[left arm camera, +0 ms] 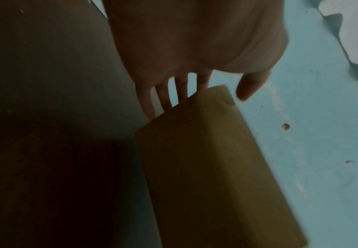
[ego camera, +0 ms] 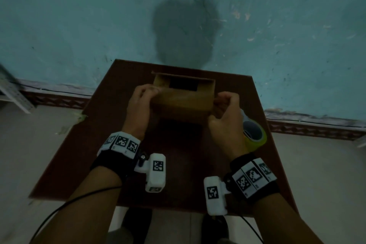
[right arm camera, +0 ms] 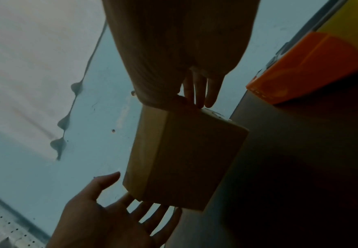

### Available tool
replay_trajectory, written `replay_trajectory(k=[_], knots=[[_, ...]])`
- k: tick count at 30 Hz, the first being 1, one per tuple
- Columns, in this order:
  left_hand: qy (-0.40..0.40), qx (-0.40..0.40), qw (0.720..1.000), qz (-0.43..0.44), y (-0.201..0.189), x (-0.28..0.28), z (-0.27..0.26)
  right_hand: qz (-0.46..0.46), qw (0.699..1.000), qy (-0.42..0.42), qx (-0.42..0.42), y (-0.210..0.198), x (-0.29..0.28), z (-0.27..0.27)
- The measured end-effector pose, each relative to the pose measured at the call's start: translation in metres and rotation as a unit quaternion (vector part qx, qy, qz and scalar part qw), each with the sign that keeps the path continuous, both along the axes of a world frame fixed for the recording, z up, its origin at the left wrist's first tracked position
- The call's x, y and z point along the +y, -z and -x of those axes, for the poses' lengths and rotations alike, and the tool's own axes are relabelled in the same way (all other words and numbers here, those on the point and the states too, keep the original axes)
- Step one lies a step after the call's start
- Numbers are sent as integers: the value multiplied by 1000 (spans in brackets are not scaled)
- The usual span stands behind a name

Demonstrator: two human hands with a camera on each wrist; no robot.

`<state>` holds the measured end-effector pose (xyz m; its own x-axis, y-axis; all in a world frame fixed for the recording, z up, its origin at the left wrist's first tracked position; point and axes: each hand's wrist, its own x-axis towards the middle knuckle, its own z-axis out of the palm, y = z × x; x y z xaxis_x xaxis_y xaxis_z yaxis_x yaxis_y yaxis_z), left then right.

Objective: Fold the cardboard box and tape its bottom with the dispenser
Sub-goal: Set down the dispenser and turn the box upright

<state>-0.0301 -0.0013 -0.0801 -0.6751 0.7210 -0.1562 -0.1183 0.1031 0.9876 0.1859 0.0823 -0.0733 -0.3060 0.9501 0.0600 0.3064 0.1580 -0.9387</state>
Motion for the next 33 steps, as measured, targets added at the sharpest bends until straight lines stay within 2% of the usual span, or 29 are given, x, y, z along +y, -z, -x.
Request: replay_trajectory(k=[2,3,7,12,16,22,30,33], knots=[[23,-85,996,3,1,0,-1,12,1000,0,14,1,-1,1],[28,-94,995,16,2,1,-1,24,1000,0,20,1,-1,1],[2,76,992,102,2,1,-7,54,998,0,28,-1,0,1],[27,131,984,115,2,0,-17,65,998,7,26,-1,-1,1],[14,209,966,152,7,1,-23,38,999,19,-21,-2,-3,3],[-4,237,960,148,7,-2,-27,-26,994,57,-94,10,-4,9],[2,217,969,114,-5,-6,-23,-16,993,90,-80,-4,0,6],[-9,236,966,103,-7,-8,-21,-24,992,97,-72,-3,7,1]])
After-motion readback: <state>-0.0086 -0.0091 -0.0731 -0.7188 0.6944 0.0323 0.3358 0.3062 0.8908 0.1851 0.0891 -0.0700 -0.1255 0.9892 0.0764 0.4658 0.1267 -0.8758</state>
